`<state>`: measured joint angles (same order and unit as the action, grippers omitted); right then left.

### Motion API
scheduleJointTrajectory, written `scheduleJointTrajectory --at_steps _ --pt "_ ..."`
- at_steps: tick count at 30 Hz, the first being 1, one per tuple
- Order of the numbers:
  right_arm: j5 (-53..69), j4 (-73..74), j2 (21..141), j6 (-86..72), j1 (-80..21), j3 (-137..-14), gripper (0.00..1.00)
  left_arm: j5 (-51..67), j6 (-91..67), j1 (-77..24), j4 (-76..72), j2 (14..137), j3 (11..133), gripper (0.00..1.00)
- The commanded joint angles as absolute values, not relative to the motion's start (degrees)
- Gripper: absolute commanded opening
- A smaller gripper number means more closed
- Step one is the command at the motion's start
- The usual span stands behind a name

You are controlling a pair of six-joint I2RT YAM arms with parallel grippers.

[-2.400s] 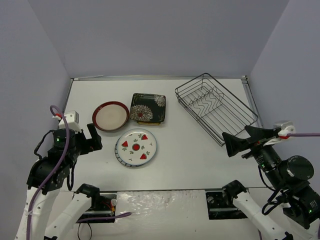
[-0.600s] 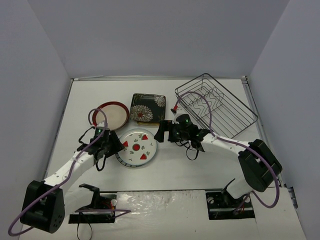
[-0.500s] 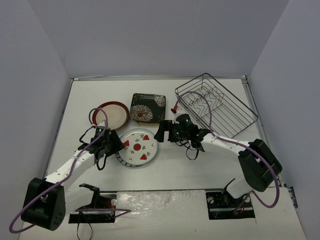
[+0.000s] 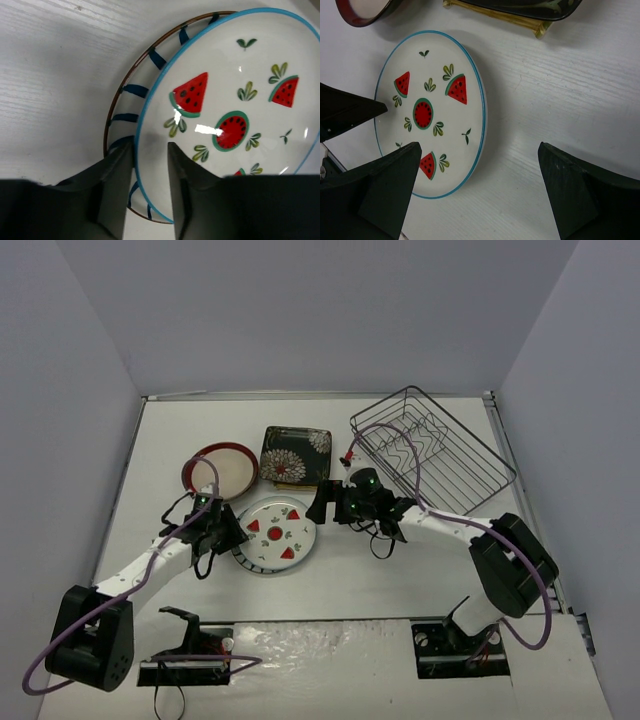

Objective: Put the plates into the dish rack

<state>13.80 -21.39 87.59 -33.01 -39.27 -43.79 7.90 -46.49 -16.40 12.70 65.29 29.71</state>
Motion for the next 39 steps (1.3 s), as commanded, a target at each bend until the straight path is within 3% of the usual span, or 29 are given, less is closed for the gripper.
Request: scheduleJointTrajectory --at_steps 1,7,17,21,29,39 --pt "15.2 -28.4 89.1 -34.8 -39.4 -43.7 1.0 9.6 -46.4 -16.7 8.7 66.7 30.3 0.19" --pt "16.8 -32.1 92.8 -36.3 -39.4 -43.1 1.0 11.0 -46.3 -17.6 7.1 68.4 30.7 0.0" --pt "20.5 -36.9 98.5 -37.4 -39.4 -43.1 0.98 12.1 -45.6 -18.2 6.1 69.0 30.5 0.0" --pt "22.0 -38.4 99.9 -37.6 -39.4 -43.1 0.92 12.2 -45.4 -18.2 5.9 68.7 30.5 0.0" --pt "23.8 -40.1 101.7 -38.4 -39.4 -43.1 0.69 13.6 -45.0 -18.3 4.9 68.9 30.9 0.0" --pt "23.6 -39.6 101.3 -37.7 -39.4 -42.9 0.64 14.9 -44.5 -19.5 5.5 66.6 33.7 0.0"
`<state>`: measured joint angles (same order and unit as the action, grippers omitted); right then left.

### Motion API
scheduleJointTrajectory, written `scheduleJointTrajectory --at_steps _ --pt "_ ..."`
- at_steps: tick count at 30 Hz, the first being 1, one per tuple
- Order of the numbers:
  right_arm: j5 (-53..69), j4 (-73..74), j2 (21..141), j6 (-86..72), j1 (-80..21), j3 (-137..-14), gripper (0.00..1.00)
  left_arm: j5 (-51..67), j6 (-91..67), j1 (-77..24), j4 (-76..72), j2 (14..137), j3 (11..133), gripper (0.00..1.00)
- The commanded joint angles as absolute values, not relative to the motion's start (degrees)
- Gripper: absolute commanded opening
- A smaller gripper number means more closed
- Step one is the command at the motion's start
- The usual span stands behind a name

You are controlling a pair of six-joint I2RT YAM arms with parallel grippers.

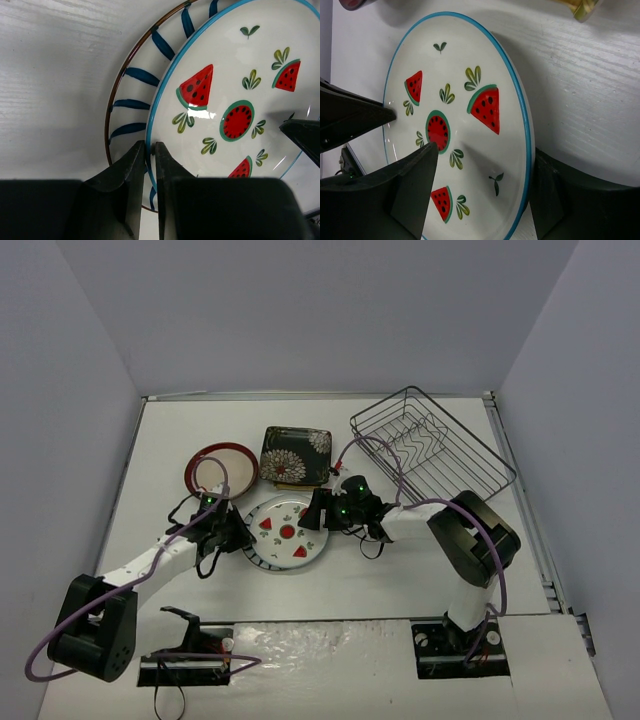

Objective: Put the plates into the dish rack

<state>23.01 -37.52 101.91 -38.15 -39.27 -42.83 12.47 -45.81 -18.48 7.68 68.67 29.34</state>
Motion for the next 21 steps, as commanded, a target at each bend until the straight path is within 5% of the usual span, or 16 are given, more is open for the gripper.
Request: scheduleJointTrajectory --at_steps 1,21 --pt "23.5 -39.6 101.3 -37.6 -39.5 -43.0 0.64 14.9 -44.5 -19.6 5.6 66.5 33.7 0.0" --pt "19.2 -29.1 92.8 -32.0 -39.4 -45.4 0.55 13.3 -46.3 -23.9 6.1 68.4 39.9 0.0"
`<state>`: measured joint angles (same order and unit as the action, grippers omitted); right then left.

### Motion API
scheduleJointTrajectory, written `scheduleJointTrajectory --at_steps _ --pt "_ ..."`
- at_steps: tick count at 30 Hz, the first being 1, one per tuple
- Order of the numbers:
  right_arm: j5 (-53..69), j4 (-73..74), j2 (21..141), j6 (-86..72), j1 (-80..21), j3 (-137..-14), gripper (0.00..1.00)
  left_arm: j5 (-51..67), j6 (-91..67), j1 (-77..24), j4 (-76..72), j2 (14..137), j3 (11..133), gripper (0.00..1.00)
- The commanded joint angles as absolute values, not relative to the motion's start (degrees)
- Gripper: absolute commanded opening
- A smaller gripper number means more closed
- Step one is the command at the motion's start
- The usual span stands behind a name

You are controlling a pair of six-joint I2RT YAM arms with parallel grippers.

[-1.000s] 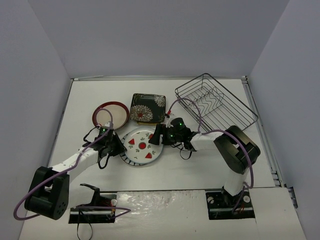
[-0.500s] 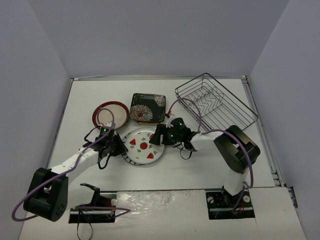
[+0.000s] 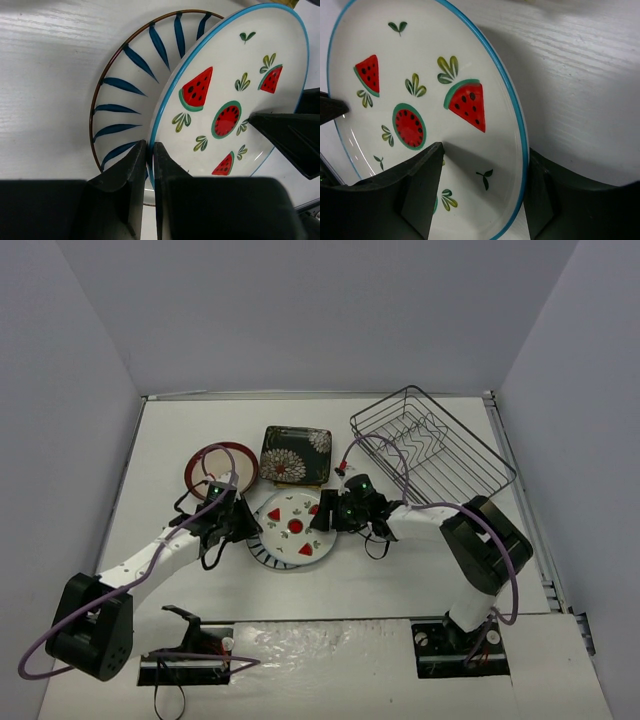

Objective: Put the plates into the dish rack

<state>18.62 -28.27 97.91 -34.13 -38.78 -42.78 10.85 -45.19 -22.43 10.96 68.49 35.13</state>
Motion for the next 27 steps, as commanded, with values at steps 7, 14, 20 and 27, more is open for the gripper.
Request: scheduleJointTrajectory --at_steps 7,14,20,27 --pt "18.0 -26.6 89.5 -30.5 -39.4 -45.3 0.33 12.6 -46.6 -24.0 5.8 70.7 40.1 0.0" --pt "18.8 -24.3 86.1 -28.2 -39.4 -45.7 0.0 12.7 -46.1 -24.6 6.1 72.2 41.3 0.0" --pt "19.1 -21.5 80.8 -26.3 -39.3 -47.6 0.0 12.1 -44.5 -24.6 9.1 70.5 43.0 0.01" --pt "15.6 -12.4 74.5 -21.1 -39.2 -55.2 0.0 6.7 -41.3 -24.6 19.2 62.7 47.9 0.28"
